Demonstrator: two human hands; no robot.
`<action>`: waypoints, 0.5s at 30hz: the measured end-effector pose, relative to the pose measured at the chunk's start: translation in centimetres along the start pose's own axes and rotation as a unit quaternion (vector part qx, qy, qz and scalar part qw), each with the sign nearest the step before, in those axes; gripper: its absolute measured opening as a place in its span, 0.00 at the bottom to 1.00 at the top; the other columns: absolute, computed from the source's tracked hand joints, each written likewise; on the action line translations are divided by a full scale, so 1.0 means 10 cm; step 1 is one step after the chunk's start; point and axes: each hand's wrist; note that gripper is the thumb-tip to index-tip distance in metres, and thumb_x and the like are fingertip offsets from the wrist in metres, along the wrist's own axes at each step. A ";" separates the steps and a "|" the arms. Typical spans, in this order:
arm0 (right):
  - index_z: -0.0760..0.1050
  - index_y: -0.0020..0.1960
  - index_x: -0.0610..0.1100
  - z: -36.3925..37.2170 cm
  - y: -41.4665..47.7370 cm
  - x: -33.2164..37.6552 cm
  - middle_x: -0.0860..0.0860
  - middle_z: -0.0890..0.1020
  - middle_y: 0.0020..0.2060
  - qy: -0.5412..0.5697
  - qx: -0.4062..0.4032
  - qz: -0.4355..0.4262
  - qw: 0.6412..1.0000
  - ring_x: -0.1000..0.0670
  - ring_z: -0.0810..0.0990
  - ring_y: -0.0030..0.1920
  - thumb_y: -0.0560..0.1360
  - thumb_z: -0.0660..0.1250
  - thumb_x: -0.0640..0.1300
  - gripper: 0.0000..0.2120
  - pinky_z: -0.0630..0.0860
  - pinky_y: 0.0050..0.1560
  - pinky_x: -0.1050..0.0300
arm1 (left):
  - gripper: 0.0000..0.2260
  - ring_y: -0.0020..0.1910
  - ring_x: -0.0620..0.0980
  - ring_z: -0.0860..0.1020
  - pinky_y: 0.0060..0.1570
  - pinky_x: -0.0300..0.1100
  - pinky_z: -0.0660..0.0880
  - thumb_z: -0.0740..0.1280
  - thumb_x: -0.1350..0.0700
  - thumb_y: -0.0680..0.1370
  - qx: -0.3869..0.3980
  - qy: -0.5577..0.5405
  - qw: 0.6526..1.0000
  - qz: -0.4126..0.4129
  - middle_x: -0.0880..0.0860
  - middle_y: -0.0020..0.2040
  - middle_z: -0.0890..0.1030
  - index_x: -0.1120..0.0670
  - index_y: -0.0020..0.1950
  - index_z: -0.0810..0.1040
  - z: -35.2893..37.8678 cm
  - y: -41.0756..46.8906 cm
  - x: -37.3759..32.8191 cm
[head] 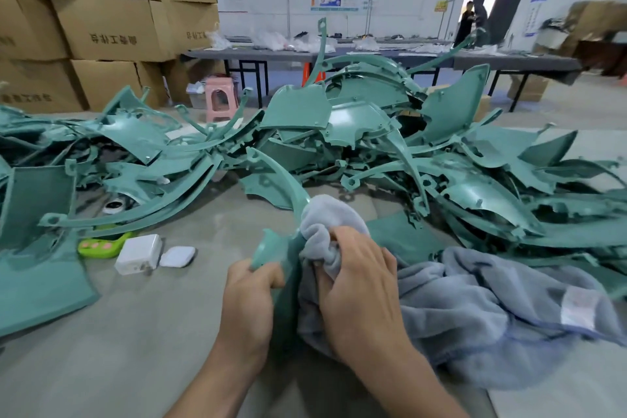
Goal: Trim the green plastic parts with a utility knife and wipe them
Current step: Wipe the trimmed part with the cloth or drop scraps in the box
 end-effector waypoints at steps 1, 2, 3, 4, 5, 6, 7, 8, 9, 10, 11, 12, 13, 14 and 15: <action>0.74 0.52 0.55 0.00 -0.03 0.00 0.59 0.77 0.46 0.003 0.016 -0.007 1.000 0.53 0.75 0.54 0.80 0.58 0.55 0.07 0.65 0.65 0.54 | 0.10 0.23 0.45 0.60 0.22 0.35 0.54 0.62 0.64 0.60 0.008 0.009 1.000 0.000 0.47 0.24 0.62 0.50 0.26 0.65 -0.01 0.00 -0.01; 0.75 0.53 0.54 0.01 -0.08 0.01 0.58 0.79 0.46 -0.013 0.033 -0.034 0.999 0.53 0.77 0.54 0.78 0.61 0.53 0.07 0.65 0.69 0.52 | 0.09 0.24 0.46 0.60 0.23 0.36 0.55 0.62 0.63 0.59 0.010 0.016 1.000 -0.006 0.48 0.25 0.62 0.51 0.25 0.66 -0.03 0.02 -0.01; 0.77 0.51 0.52 0.04 -0.14 0.04 0.56 0.80 0.44 -0.031 0.050 -0.077 0.995 0.51 0.79 0.51 0.75 0.66 0.51 0.07 0.65 0.71 0.49 | 0.07 0.24 0.47 0.62 0.24 0.36 0.57 0.62 0.62 0.58 0.000 0.010 1.000 -0.017 0.49 0.25 0.63 0.51 0.24 0.68 -0.06 0.04 -0.01; 0.78 0.49 0.51 0.07 -0.21 0.07 0.55 0.81 0.42 -0.050 0.066 -0.118 0.989 0.49 0.80 0.49 0.71 0.70 0.48 0.08 0.66 0.71 0.47 | 0.07 0.25 0.46 0.64 0.24 0.37 0.60 0.63 0.62 0.58 -0.019 -0.006 0.999 -0.032 0.49 0.25 0.66 0.50 0.24 0.71 -0.09 0.07 0.00; 0.79 0.47 0.50 0.11 -0.26 0.08 0.54 0.81 0.41 -0.061 0.076 -0.157 0.983 0.49 0.80 0.47 0.68 0.72 0.47 0.08 0.66 0.71 0.46 | 0.08 0.25 0.47 0.66 0.24 0.38 0.62 0.63 0.62 0.59 -0.034 -0.021 0.998 -0.045 0.49 0.26 0.67 0.49 0.25 0.72 -0.12 0.11 0.01; 0.79 0.47 0.50 0.11 -0.28 0.09 0.54 0.81 0.41 -0.068 0.075 -0.171 0.980 0.49 0.80 0.47 0.67 0.71 0.47 0.09 0.66 0.71 0.47 | 0.08 0.26 0.47 0.68 0.23 0.39 0.64 0.64 0.62 0.61 -0.041 -0.029 0.997 -0.056 0.50 0.27 0.69 0.49 0.29 0.73 -0.14 0.13 0.01; 0.79 0.47 0.51 0.09 -0.25 0.07 0.55 0.81 0.41 -0.066 0.061 -0.160 0.983 0.50 0.79 0.48 0.68 0.70 0.47 0.08 0.65 0.69 0.49 | 0.06 0.27 0.49 0.70 0.24 0.40 0.67 0.65 0.62 0.62 -0.044 -0.035 0.996 -0.068 0.52 0.29 0.71 0.51 0.34 0.73 -0.15 0.15 0.01; 0.78 0.46 0.52 0.05 -0.20 0.06 0.55 0.80 0.42 -0.052 0.034 -0.115 0.991 0.50 0.76 0.48 0.70 0.69 0.47 0.05 0.67 0.64 0.51 | 0.06 0.29 0.51 0.74 0.28 0.44 0.71 0.67 0.61 0.62 -0.036 -0.040 0.995 -0.080 0.56 0.32 0.74 0.55 0.38 0.75 -0.16 0.16 0.00; 0.75 0.44 0.52 0.00 -0.14 0.03 0.55 0.79 0.40 -0.032 -0.001 -0.045 0.998 0.50 0.74 0.46 0.73 0.68 0.45 0.03 0.68 0.55 0.52 | 0.10 0.33 0.54 0.77 0.33 0.48 0.74 0.69 0.59 0.62 -0.025 -0.045 0.995 -0.091 0.60 0.36 0.78 0.59 0.42 0.77 -0.17 0.17 0.01; 0.71 0.41 0.51 -0.06 -0.09 -0.03 0.55 0.77 0.38 -0.008 -0.035 0.039 0.999 0.50 0.72 0.42 0.76 0.66 0.42 0.07 0.67 0.46 0.53 | 0.14 0.36 0.59 0.80 0.37 0.51 0.76 0.71 0.56 0.64 -0.012 -0.044 0.994 -0.103 0.63 0.41 0.83 0.62 0.46 0.80 -0.18 0.16 0.00; 0.69 0.40 0.50 -0.11 -0.05 -0.10 0.55 0.76 0.34 0.033 -0.062 0.119 0.990 0.50 0.72 0.38 0.78 0.64 0.41 0.09 0.66 0.40 0.53 | 0.15 0.39 0.62 0.83 0.39 0.53 0.79 0.74 0.54 0.67 0.003 -0.037 0.993 -0.108 0.64 0.44 0.85 0.62 0.48 0.83 -0.19 0.17 -0.01; 0.69 0.41 0.50 -0.17 -0.02 -0.18 0.53 0.76 0.32 0.109 -0.077 0.186 0.974 0.51 0.74 0.35 0.79 0.62 0.42 0.09 0.67 0.36 0.52 | 0.14 0.40 0.63 0.85 0.40 0.54 0.81 0.74 0.50 0.70 0.021 -0.028 0.993 -0.112 0.64 0.46 0.86 0.61 0.48 0.86 -0.21 0.17 -0.03; 0.71 0.42 0.49 -0.23 0.02 -0.26 0.51 0.77 0.32 0.199 -0.087 0.231 0.949 0.51 0.76 0.35 0.81 0.62 0.43 0.09 0.71 0.34 0.49 | 0.15 0.42 0.64 0.86 0.42 0.57 0.83 0.75 0.47 0.71 0.038 -0.019 0.992 -0.118 0.63 0.46 0.86 0.58 0.47 0.87 -0.23 0.18 -0.04; 0.74 0.43 0.49 -0.30 0.05 -0.31 0.50 0.80 0.34 0.272 -0.097 0.255 0.923 0.49 0.79 0.37 0.81 0.63 0.42 0.09 0.76 0.35 0.47 | 0.16 0.44 0.64 0.86 0.46 0.61 0.83 0.76 0.44 0.70 0.050 -0.019 0.989 -0.134 0.63 0.47 0.87 0.55 0.46 0.88 -0.25 0.19 -0.06; 0.77 0.44 0.49 -0.37 0.07 -0.36 0.50 0.83 0.37 0.324 -0.091 0.272 0.902 0.46 0.82 0.41 0.82 0.65 0.42 0.08 0.79 0.38 0.49 | 0.17 0.45 0.64 0.86 0.49 0.63 0.82 0.77 0.42 0.68 0.054 -0.022 0.988 -0.145 0.62 0.48 0.87 0.54 0.46 0.88 -0.27 0.20 -0.06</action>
Point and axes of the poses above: each hand's wrist, its own y-axis towards the middle knuckle, its own z-axis out of the palm, x = y × z
